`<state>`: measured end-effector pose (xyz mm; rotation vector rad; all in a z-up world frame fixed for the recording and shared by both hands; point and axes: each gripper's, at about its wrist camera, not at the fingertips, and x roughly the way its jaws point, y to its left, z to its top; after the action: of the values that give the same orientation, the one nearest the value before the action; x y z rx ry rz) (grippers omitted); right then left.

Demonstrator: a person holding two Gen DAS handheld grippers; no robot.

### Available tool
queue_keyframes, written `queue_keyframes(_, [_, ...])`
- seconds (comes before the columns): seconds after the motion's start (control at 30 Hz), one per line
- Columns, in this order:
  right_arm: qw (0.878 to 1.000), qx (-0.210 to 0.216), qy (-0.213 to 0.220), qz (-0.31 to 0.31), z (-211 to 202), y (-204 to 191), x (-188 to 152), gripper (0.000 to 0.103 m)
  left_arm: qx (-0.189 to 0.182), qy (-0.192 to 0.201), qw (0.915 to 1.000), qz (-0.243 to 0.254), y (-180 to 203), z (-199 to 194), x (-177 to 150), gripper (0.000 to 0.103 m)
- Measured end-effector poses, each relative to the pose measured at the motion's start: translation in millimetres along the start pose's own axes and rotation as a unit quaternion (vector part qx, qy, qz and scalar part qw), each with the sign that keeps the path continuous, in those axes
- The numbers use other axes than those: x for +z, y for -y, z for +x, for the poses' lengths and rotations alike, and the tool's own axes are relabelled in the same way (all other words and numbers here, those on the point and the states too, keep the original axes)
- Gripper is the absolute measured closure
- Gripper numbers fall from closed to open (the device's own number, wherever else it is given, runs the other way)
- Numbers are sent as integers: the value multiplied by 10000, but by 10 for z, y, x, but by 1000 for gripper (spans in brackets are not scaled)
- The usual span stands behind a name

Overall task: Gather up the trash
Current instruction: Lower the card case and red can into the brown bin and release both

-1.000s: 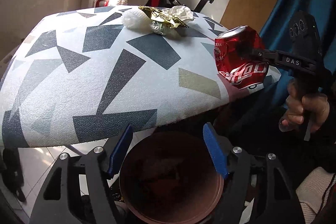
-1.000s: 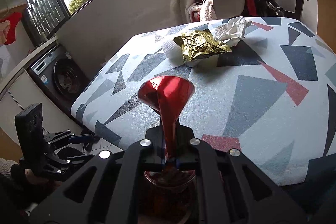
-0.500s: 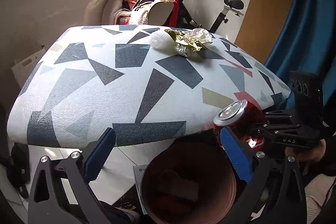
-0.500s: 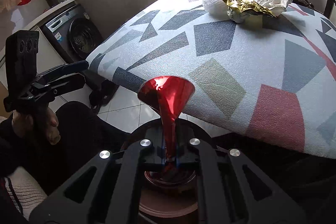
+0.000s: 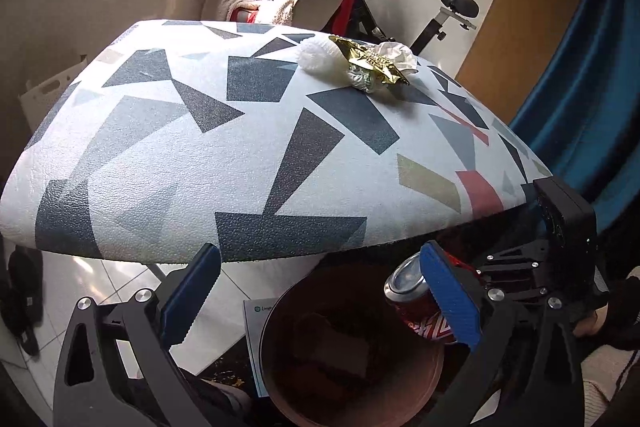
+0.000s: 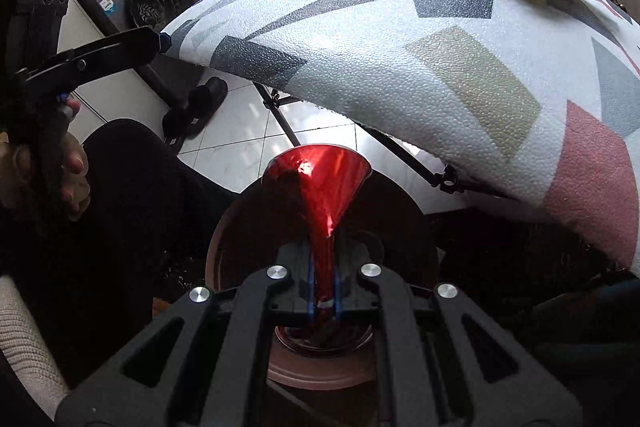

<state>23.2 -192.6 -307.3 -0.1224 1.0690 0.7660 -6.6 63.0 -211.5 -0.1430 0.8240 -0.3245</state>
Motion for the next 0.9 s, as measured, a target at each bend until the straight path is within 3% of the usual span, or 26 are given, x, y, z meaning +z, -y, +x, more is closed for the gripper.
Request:
queue_keyframes(0.5, [9997,-127,-141,133,81,18,48,92,5,-80,9998,-209,-82,37,3,6])
queue_keyframes(0.6, [9997,-139,-150,144,97,10,54,87,11,-82,9996,-273,-107,39,5,6])
queue_keyframes(0.73, [9997,-199,-120,114,97,-4,57,68,22,-67,9995,-296,-112,33,5,6])
queue_keyframes(0.9, [9993,-352,-20,117,60,0,67,29,30,-80,9996,-286,-110,30,5,6])
